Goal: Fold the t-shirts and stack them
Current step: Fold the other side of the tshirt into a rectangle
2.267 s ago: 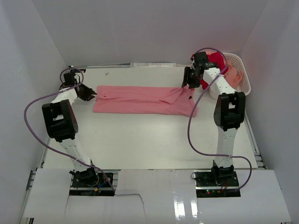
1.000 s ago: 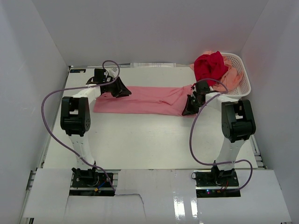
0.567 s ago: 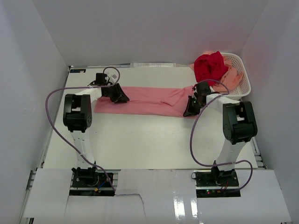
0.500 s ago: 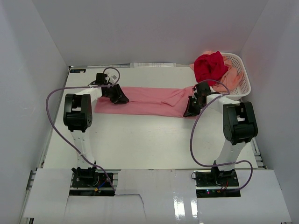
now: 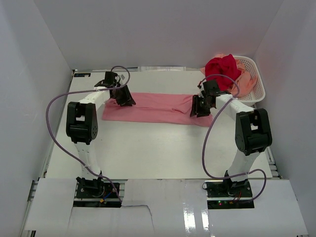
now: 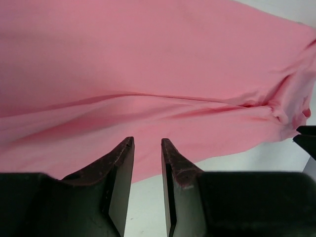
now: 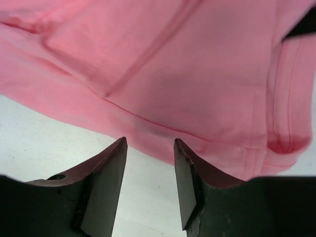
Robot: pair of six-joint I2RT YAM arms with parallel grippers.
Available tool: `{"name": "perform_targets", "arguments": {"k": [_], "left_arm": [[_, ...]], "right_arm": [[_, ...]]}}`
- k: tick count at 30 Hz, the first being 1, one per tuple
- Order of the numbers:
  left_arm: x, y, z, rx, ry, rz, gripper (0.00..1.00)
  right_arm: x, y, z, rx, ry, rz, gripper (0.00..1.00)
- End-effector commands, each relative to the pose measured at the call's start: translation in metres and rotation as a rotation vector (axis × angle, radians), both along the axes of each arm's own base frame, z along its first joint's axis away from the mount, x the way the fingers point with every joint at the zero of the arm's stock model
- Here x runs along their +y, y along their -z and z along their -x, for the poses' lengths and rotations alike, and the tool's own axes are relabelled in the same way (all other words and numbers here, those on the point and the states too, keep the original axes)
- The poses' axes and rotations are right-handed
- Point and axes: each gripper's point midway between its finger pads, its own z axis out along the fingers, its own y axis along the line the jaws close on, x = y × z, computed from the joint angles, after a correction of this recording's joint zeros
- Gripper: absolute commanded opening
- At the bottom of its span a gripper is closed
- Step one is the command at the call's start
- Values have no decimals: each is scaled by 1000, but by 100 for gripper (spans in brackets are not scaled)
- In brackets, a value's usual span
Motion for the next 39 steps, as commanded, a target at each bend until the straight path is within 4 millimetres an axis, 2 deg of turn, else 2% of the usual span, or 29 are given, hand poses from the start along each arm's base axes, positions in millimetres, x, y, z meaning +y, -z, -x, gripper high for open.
{"name": "perform_targets", "arguments": {"k": [1,2,4,5,7,8,9,15,18,26,30,31,34,35,39], "left_arm": [[-36,-70,2,-168,87,-17,39],[-49,-73,8,-175,118,-18,39],[-61,-71,16,-172,145,-20,39],[-70,-69,21,-163,163,-14,39],[-75,-63,28,-143,177,-6,39],[-77,-59,30,-133,180,-8,39],[-77,-57,32,-125,180,-6,39],[-73,-48,45,-105,194,-19,39],[-72,-46,48,-100,202,-24,39],[-70,-41,48,-93,207,-32,39],[-69,-40,48,-94,207,-41,39],[-70,-40,48,-94,209,-41,39],[-68,-39,47,-92,209,-46,39],[-68,-38,47,-90,210,-47,39],[-68,-38,48,-91,211,-54,39]], "right_arm": [[10,-29,-24,-143,-106,74,50],[17,-33,-26,-166,-136,82,50],[22,-37,-35,-216,-182,113,47],[30,-44,-41,-238,-212,115,46],[30,-34,-41,-196,-244,166,45],[38,-40,-47,-213,-253,175,45],[35,-33,-49,-209,-273,220,45],[53,-24,-51,-208,-331,243,44],[53,-19,-51,-190,-332,292,45],[59,-9,-47,-170,-356,316,43],[56,0,-47,-154,-353,331,30],[57,0,-48,-156,-355,329,23],[58,3,-50,-153,-356,331,11],[59,3,-52,-158,-355,331,8],[63,-3,-64,-188,-348,331,8]]}}
